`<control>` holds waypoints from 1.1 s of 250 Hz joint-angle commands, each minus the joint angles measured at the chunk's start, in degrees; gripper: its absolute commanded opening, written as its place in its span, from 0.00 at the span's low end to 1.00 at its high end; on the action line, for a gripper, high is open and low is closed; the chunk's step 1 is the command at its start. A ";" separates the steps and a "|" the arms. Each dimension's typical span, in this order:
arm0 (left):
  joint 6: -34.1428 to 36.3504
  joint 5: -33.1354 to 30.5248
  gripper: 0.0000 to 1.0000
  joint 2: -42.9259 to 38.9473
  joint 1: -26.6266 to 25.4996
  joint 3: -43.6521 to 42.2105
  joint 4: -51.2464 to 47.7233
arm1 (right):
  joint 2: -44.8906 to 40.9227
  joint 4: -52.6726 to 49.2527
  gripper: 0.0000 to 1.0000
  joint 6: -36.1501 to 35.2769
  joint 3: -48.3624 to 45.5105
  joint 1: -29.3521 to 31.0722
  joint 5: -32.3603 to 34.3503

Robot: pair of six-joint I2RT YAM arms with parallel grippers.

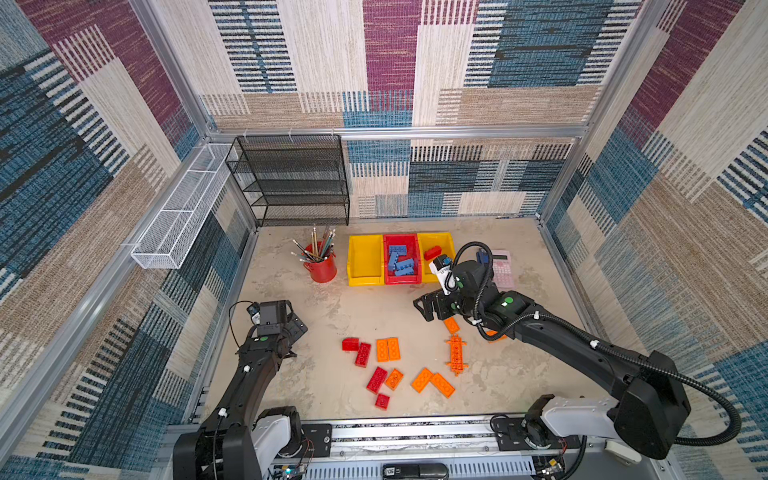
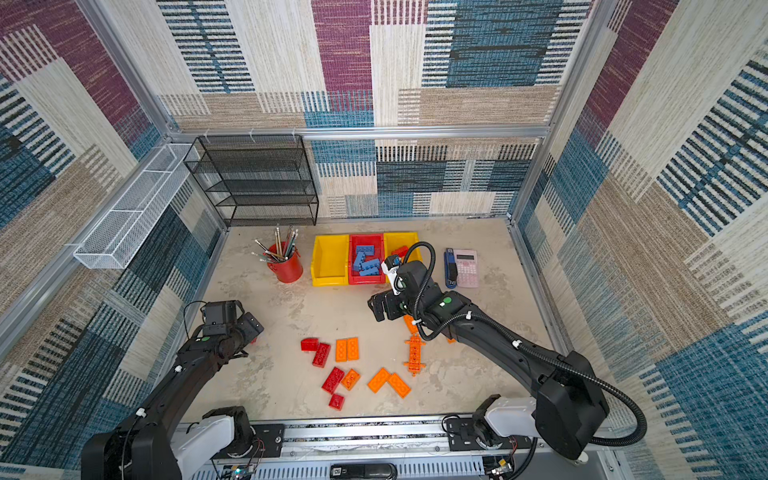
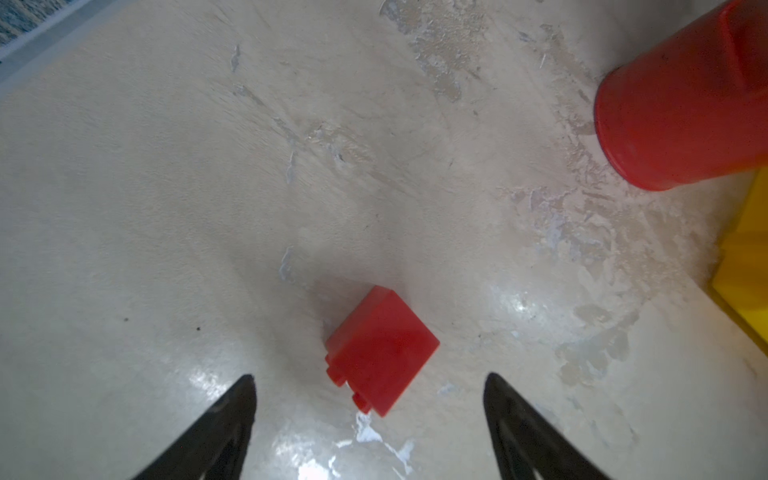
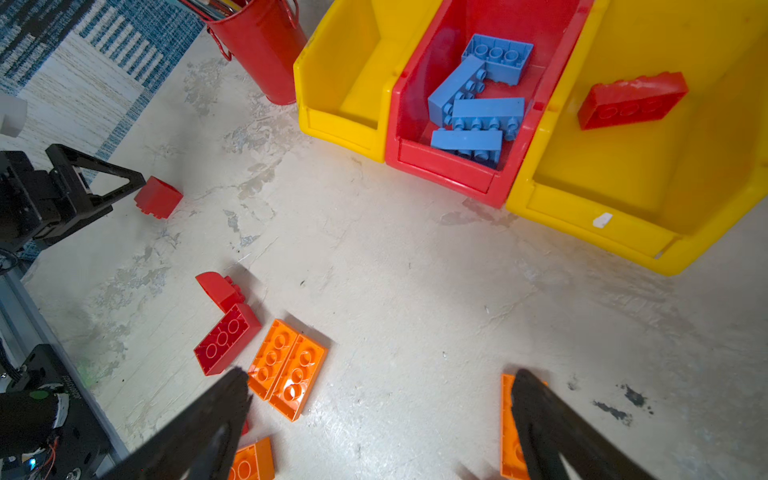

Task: Sort the legos into containers by color
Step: 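Grasp the small red brick with the left gripper while the right arm returns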

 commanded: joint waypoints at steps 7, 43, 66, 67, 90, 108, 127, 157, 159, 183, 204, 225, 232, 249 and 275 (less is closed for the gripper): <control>1.41 4.22 0.80 3.88 1.74 1.16 4.44 | 0.22 2.41 0.99 -0.31 -0.36 0.03 -0.12; 2.42 6.20 0.80 9.11 2.33 4.19 5.09 | 0.18 2.35 0.99 -0.30 -0.58 -0.01 0.09; 3.15 7.27 0.80 12.49 2.35 6.61 4.20 | -0.04 2.25 0.99 -0.29 -0.85 0.00 0.65; 3.16 7.38 0.80 12.60 2.35 6.68 4.19 | -0.04 2.25 0.99 -0.29 -0.89 0.02 0.70; 3.75 9.28 0.78 15.33 2.37 7.79 4.82 | -0.21 1.91 0.99 -0.38 -0.85 0.01 1.27; 4.25 10.98 0.74 17.10 2.29 8.43 5.28 | -0.21 1.91 0.99 -0.51 -0.79 0.00 1.55; 4.86 12.05 0.70 18.47 2.19 9.05 4.89 | -0.11 1.81 0.99 -0.56 -0.73 -0.09 1.74; 5.55 11.74 0.63 19.35 -0.03 9.89 3.03 | 0.21 1.95 0.99 -0.47 -0.24 0.03 1.75; 5.62 11.53 0.63 19.35 -0.27 9.98 2.88 | 0.29 1.91 0.99 -0.45 -0.25 0.03 1.72; 6.14 9.67 0.60 19.29 -3.81 10.87 0.53 | 0.32 1.96 0.99 -0.48 -0.12 0.02 1.81; 6.43 7.15 0.60 19.53 -6.51 11.56 -1.45 | 0.40 2.01 0.99 -0.42 -0.07 -0.02 2.03; 6.52 5.93 0.60 20.05 -7.19 11.98 -2.48 | 0.21 1.92 0.99 -0.30 -0.21 -0.01 2.01; 6.62 5.82 0.61 20.25 -7.30 12.10 -2.61 | 0.01 1.96 0.99 -0.29 -0.30 0.01 1.89; 6.79 5.63 0.60 20.94 -7.41 12.42 -2.85 | -0.42 1.98 0.99 -0.20 -0.62 0.03 1.82; 6.78 6.81 0.58 22.51 -7.75 13.29 -3.24 | -1.44 1.67 0.99 0.04 -1.15 -0.01 1.76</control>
